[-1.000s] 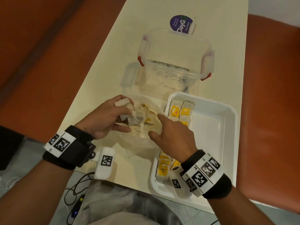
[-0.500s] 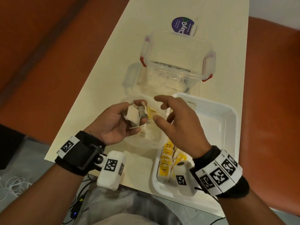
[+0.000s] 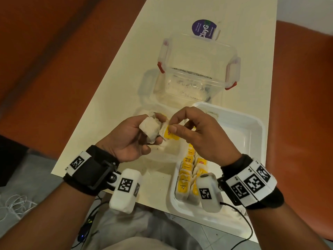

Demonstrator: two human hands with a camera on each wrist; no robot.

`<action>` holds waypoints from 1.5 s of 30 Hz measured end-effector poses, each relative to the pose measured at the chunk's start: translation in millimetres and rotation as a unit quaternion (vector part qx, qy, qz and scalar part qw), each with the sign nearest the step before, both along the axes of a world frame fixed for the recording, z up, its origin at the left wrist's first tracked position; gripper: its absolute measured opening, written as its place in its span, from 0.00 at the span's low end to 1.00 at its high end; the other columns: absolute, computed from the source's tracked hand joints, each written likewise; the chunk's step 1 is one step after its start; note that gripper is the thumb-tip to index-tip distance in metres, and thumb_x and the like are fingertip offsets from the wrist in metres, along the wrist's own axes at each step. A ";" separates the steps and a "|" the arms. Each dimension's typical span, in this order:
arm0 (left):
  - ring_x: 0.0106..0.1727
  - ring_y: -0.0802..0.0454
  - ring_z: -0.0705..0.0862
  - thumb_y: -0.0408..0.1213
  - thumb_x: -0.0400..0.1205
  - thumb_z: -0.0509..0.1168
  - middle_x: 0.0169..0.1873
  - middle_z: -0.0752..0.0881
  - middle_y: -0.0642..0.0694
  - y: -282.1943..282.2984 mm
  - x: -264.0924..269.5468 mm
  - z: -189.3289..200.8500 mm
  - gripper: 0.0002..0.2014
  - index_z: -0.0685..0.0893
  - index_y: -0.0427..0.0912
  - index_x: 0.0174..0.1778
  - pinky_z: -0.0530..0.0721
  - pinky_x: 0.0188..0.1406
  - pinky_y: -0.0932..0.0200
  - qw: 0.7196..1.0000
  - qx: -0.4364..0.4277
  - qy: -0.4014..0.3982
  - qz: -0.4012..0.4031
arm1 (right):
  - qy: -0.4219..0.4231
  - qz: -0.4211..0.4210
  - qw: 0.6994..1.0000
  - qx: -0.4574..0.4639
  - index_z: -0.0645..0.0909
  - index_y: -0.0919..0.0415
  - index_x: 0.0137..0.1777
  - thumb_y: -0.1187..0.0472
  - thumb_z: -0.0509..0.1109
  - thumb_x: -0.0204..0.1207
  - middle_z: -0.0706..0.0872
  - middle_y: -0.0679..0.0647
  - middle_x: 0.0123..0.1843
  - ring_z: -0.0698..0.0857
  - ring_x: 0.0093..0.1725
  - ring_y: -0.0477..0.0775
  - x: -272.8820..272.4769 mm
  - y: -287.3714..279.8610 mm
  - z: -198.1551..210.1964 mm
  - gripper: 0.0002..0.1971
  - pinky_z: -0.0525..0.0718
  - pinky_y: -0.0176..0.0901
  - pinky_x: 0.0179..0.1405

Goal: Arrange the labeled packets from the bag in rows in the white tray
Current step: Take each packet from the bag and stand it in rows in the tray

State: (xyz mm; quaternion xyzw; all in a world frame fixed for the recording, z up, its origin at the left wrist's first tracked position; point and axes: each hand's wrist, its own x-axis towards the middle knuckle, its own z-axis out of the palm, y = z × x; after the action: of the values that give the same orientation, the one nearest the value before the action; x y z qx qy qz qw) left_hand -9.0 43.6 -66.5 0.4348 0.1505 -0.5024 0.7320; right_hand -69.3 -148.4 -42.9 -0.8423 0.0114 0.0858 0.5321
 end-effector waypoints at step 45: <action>0.31 0.49 0.83 0.45 0.73 0.60 0.42 0.89 0.43 0.8 -10.2 -2.9 0.08 0.84 0.50 0.37 0.66 0.19 0.67 0.999 -0.027 -0.021 0.007 | 0.117 -0.118 0.943 0.290 0.84 0.59 0.47 0.60 0.72 0.78 0.89 0.49 0.40 0.88 0.39 0.50 -13.6 -11.0 0.5 0.03 0.87 0.39 0.38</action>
State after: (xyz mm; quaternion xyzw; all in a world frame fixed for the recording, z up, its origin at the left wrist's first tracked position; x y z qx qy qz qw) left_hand -19.2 44.5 -69.3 0.4247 0.1242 -0.4917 0.7499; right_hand -82.9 -159.5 -42.4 -0.6284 0.1476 0.1196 0.7543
